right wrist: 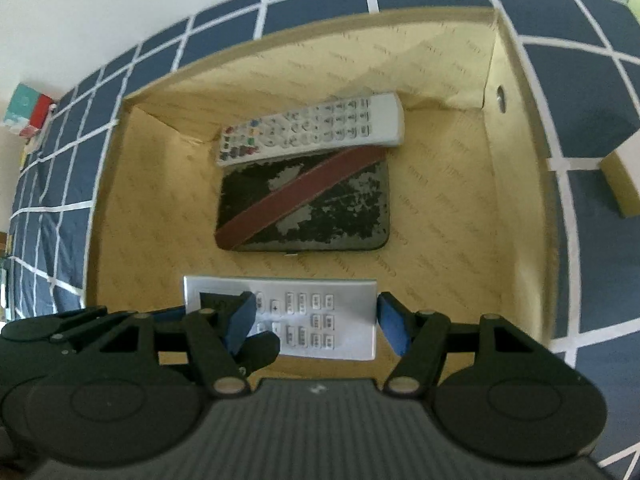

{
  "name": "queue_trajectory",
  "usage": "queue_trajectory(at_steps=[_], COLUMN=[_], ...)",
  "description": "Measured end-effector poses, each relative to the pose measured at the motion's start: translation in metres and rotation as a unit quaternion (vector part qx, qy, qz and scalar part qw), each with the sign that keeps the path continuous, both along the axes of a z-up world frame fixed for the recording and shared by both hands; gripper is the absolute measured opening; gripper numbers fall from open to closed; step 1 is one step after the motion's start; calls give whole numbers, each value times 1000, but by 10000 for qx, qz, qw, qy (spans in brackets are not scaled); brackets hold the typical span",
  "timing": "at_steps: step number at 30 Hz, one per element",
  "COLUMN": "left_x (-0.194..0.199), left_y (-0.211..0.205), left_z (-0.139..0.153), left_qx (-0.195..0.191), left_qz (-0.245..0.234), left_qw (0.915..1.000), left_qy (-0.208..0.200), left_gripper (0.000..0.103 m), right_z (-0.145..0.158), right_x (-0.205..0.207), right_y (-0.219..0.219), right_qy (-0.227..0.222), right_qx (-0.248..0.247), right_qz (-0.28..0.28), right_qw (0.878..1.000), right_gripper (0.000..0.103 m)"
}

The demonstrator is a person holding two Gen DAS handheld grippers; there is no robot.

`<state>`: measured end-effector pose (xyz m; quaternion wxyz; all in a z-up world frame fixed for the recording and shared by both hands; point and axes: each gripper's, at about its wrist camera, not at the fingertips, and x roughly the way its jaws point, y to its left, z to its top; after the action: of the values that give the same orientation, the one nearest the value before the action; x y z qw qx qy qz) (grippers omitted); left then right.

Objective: Organize objects
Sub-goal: 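Lower the remote into the box beside the card and open the right tool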

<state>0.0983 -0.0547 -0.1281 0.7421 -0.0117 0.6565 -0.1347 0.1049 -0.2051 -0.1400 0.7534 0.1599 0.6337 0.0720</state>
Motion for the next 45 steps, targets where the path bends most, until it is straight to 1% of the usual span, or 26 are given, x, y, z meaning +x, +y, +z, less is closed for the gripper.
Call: queue_trajectory(at_steps=[6, 12, 15, 26, 31, 36, 38, 40, 45], left_x=[18, 27, 29, 29, 27, 27, 22, 16, 2], left_y=[4, 4, 6, 10, 10, 13, 15, 16, 17], left_z=[-27, -43, -48, -53, -50, -40, -33, -25, 0], left_qx=[-66, -137, -166, -258, -164, -105, -99, -60, 5], left_qz=[-36, -47, -53, -33, -28, 30, 47, 89, 209], left_qw=[9995, 9987, 9982, 9975, 9980, 9987, 9990, 9994, 9997], left_qy=[299, 490, 571, 662, 611, 506, 435, 328, 111], left_gripper=[64, 64, 64, 65, 66, 67, 69, 72, 73], right_z=[-26, -41, -45, -47, -45, -33, -25, -17, 8], right_x=[16, 25, 28, 30, 26, 18, 13, 11, 3], right_y=[2, 3, 5, 10, 12, 13, 13, 11, 3], right_qy=[293, 485, 559, 664, 608, 467, 365, 267, 7], right_qx=[-57, -125, -153, -223, -232, -220, -217, -213, -178], right_qz=[-31, -62, -52, 34, 52, 78, 103, 126, 173], right_qw=[9995, 9987, 9983, 9975, 9979, 9986, 9990, 9993, 9997], right_gripper=[66, 66, 66, 67, 68, 69, 70, 73, 79])
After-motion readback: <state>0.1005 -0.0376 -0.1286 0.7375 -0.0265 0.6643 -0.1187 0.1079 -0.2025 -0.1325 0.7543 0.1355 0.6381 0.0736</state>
